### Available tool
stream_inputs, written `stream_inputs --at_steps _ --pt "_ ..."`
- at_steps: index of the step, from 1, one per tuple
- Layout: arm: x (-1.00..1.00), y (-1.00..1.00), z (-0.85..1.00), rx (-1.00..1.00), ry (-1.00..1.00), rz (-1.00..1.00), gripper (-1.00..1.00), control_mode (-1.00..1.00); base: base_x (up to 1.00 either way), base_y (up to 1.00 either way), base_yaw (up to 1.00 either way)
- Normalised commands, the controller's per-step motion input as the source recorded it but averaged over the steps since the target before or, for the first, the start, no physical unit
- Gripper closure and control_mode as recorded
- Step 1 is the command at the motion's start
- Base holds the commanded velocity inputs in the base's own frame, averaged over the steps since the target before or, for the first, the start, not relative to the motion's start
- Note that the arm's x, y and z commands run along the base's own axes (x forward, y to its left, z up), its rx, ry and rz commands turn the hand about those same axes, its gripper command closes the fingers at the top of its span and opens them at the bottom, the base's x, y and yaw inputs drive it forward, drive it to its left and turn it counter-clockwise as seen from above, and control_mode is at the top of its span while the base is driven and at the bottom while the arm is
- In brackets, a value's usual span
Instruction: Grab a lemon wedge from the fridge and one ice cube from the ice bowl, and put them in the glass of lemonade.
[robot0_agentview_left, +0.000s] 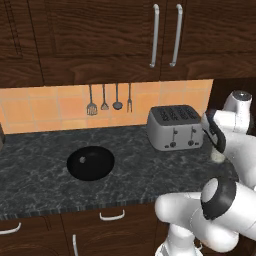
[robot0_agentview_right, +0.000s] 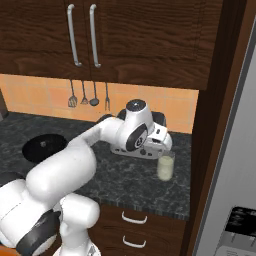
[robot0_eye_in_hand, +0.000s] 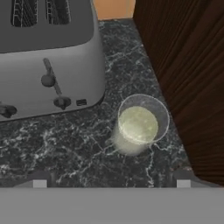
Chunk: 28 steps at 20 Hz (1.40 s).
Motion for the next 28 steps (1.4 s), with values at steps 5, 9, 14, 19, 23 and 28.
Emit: stream_inputs --at_steps 5,9,14,19,23,28 --pt "-0.77 0.89 0.00 0.00 -0.09 0.00 -1.00 -1.00 0.00 0.00 0.00" --pt "-0.84 1.00 0.08 0.00 -0.14 0.08 -1.00 -1.00 0.00 0.00 0.00" --pt "-0.56 0.86 0.68 -0.03 -0.20 0.05 -1.00 -1.00 0.00 0.00 0.00" --pt "-0.69 0.28 0.69 0.00 -0.06 0.00 -1.00 -1.00 0.00 0.00 0.00" --pt "-0.50 0.47 0.41 0.00 -0.01 0.00 -1.00 -1.00 0.00 0.00 0.00" --pt "-0.42 0.33 -0.25 0.00 -0.18 0.00 -1.00 -1.00 0.00 0.00 0.00"
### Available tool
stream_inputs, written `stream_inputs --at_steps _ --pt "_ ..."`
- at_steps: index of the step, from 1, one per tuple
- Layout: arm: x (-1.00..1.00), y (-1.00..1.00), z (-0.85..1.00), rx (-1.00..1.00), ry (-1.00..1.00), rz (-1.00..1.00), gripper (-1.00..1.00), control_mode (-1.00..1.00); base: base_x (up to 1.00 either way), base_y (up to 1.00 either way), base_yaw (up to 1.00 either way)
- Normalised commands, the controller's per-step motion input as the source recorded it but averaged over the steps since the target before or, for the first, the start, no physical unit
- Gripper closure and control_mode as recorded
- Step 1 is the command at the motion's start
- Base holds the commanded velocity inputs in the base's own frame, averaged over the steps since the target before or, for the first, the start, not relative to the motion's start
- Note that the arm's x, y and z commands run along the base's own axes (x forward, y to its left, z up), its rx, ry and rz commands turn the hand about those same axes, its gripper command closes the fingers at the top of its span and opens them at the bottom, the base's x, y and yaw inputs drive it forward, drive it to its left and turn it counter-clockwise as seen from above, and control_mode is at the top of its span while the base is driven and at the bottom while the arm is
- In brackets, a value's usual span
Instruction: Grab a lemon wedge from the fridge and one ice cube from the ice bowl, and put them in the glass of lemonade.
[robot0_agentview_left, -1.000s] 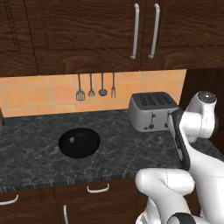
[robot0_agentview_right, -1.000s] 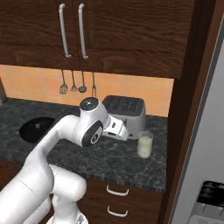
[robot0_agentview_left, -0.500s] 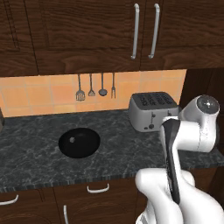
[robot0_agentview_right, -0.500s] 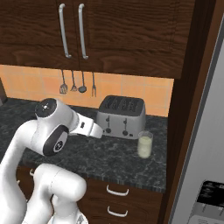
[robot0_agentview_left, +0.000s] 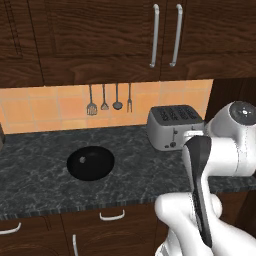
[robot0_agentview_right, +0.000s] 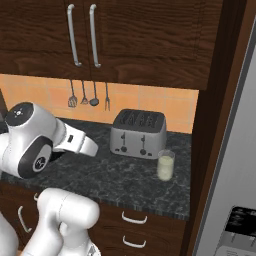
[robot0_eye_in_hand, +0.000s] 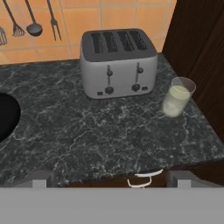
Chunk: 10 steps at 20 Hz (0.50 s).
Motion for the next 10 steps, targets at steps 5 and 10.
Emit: stream_inputs --at_steps 5,10 --pt "-0.32 0.14 -0.20 0.00 -0.04 0.00 -1.00 -1.00 0.00 0.00 0.00" --pt "-0.10 0.04 -0.03 0.00 0.00 0.00 -1.00 -1.00 0.00 0.00 0.00"
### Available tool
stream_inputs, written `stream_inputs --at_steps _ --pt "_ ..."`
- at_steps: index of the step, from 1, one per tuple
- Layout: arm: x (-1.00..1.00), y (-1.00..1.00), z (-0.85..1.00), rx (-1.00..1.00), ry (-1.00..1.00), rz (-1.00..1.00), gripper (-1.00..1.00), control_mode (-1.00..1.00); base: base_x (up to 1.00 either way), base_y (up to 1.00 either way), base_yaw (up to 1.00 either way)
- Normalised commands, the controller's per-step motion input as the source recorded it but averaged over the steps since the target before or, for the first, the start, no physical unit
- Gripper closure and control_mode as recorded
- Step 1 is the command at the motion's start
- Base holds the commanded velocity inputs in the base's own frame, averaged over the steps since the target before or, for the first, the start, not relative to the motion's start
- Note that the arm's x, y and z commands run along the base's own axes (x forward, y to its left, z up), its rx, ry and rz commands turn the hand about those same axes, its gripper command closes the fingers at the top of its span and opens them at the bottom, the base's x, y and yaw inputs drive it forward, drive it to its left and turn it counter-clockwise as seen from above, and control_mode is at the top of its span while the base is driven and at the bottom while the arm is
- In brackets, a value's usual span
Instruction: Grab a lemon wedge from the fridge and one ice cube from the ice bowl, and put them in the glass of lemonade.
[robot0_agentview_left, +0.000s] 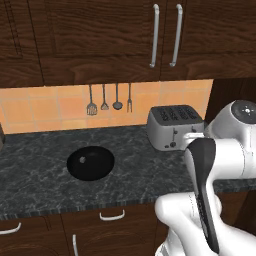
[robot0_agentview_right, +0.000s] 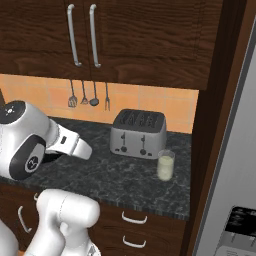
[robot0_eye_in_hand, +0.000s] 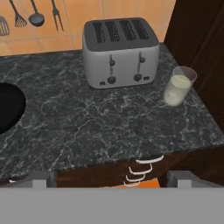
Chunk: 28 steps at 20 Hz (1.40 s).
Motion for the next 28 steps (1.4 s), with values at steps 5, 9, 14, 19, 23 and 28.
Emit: stream_inputs --at_steps 5,9,14,19,23,28 --pt "-0.08 -0.01 0.00 0.00 0.00 0.00 -1.00 1.00 -0.20 0.00 -0.03" --pt "0.00 0.00 0.00 0.00 0.00 0.00 -1.00 1.00 -1.00 -0.04 -0.36" --pt "0.00 0.00 0.00 0.00 0.00 0.00 -1.00 1.00 -0.94 -0.29 -0.38" --pt "0.00 0.00 0.00 0.00 0.00 0.00 -1.00 1.00 -0.54 -0.86 -0.19" --pt "0.00 0.00 0.00 0.00 0.00 0.00 -1.00 1.00 -0.03 -1.00 0.13" --pt "0.00 0.00 0.00 0.00 0.00 0.00 -1.00 1.00 0.00 -1.00 0.30"
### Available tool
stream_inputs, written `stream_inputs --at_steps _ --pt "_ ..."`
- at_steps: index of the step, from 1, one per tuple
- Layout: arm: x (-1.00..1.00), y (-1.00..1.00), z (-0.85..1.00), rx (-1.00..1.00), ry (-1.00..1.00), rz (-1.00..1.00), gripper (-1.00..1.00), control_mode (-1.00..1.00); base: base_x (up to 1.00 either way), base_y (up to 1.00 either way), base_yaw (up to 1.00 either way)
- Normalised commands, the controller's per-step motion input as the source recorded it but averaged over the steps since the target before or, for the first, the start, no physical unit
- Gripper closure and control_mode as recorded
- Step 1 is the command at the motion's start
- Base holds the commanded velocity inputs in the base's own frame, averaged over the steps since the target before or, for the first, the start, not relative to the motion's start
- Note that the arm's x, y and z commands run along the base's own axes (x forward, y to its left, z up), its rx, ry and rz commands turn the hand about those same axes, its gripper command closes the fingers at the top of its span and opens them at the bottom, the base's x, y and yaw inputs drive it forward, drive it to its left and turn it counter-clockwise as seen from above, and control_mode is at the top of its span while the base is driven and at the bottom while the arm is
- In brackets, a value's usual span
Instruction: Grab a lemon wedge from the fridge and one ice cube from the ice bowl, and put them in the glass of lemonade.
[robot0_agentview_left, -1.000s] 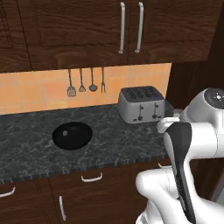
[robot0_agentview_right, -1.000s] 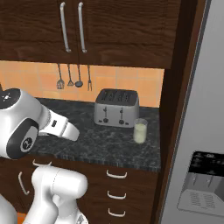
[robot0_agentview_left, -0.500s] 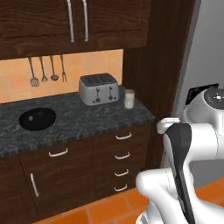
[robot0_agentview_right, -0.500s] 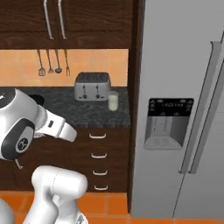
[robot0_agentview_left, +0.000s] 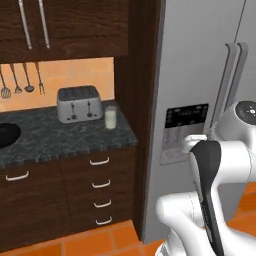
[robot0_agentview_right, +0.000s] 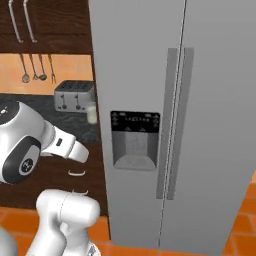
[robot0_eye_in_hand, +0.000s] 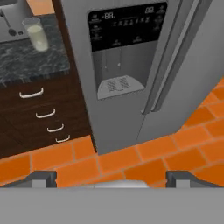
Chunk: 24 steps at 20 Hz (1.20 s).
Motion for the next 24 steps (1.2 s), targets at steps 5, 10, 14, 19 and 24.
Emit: stream_inputs --at_steps 5,10,14,19,24 --pt "0.00 0.00 0.00 0.00 0.00 0.00 -1.00 1.00 0.00 -0.98 0.36" --pt "0.00 0.00 0.00 0.00 0.00 0.00 -1.00 1.00 -0.01 -0.82 0.25" --pt "0.00 0.00 0.00 0.00 0.00 0.00 -1.00 1.00 0.00 -0.51 0.10" --pt "0.00 0.00 0.00 0.00 0.00 0.00 -1.00 1.00 0.01 -0.18 0.00" --pt "0.00 0.00 0.00 0.00 0.00 0.00 -1.00 1.00 -0.14 0.26 0.00"
